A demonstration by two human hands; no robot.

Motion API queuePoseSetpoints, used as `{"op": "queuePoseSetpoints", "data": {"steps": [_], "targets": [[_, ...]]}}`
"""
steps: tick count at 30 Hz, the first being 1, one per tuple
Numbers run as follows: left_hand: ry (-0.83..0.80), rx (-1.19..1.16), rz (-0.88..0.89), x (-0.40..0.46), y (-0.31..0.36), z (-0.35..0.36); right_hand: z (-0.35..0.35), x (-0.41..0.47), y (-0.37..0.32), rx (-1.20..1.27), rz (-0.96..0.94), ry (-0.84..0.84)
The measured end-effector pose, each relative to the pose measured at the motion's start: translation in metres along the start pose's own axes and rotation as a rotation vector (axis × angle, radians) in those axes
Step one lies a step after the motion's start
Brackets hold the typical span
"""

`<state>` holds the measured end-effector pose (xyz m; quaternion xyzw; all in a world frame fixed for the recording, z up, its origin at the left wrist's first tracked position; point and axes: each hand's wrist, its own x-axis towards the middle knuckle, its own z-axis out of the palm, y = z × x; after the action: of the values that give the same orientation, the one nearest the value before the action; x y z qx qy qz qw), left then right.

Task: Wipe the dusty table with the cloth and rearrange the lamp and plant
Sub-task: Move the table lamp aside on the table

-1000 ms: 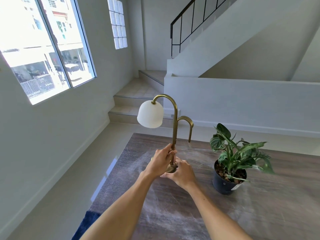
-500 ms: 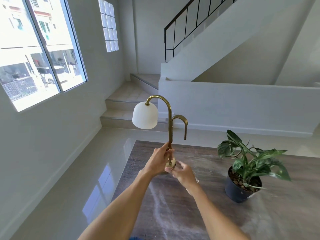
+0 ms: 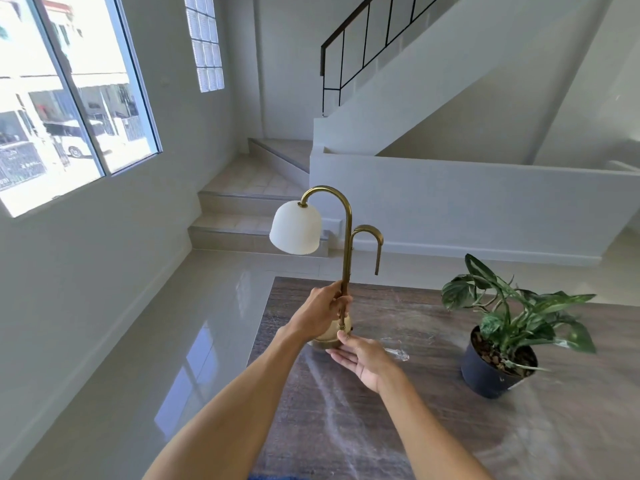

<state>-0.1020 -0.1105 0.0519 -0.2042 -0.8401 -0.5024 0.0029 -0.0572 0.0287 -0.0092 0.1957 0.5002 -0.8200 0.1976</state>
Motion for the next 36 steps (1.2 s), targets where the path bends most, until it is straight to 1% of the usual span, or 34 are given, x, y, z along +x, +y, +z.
{"op": "queuePoseSetpoints", "data": {"steps": [2, 5, 8, 10, 12, 15, 20, 23, 28, 36], "targets": [[-0.005, -0.022, -0.022, 0.006, 0.004, -0.005, 0.002, 0.005, -0.004, 0.015, 0.014, -0.002], [0.032, -0.038, -0.031, 0.013, 0.006, -0.01, 0.008, 0.014, -0.014, -0.003, 0.01, -0.004], [0.116, -0.038, -0.052, 0.023, 0.006, -0.016, 0.011, 0.024, -0.028, -0.065, 0.004, -0.012], [0.175, -0.088, -0.07, 0.03, 0.006, -0.023, 0.012, 0.031, -0.035, -0.091, 0.005, -0.008], [0.196, -0.071, -0.085, 0.037, 0.004, -0.031, 0.012, 0.041, -0.038, -0.121, 0.015, -0.009], [0.199, -0.027, -0.097, 0.04, -0.005, -0.038, 0.018, 0.055, -0.039, -0.132, 0.025, -0.019], [0.168, 0.093, -0.027, 0.053, -0.021, -0.053, 0.035, 0.075, -0.033, -0.112, 0.051, -0.016], [0.146, 0.133, -0.002, 0.064, -0.029, -0.06, 0.042, 0.089, -0.035, -0.134, 0.056, 0.017], [0.121, 0.13, -0.019, 0.08, -0.044, -0.059, 0.044, 0.111, -0.04, -0.214, 0.052, 0.096], [0.129, 0.126, -0.061, 0.103, -0.073, -0.052, 0.046, 0.136, -0.045, -0.209, 0.049, 0.203]]}}
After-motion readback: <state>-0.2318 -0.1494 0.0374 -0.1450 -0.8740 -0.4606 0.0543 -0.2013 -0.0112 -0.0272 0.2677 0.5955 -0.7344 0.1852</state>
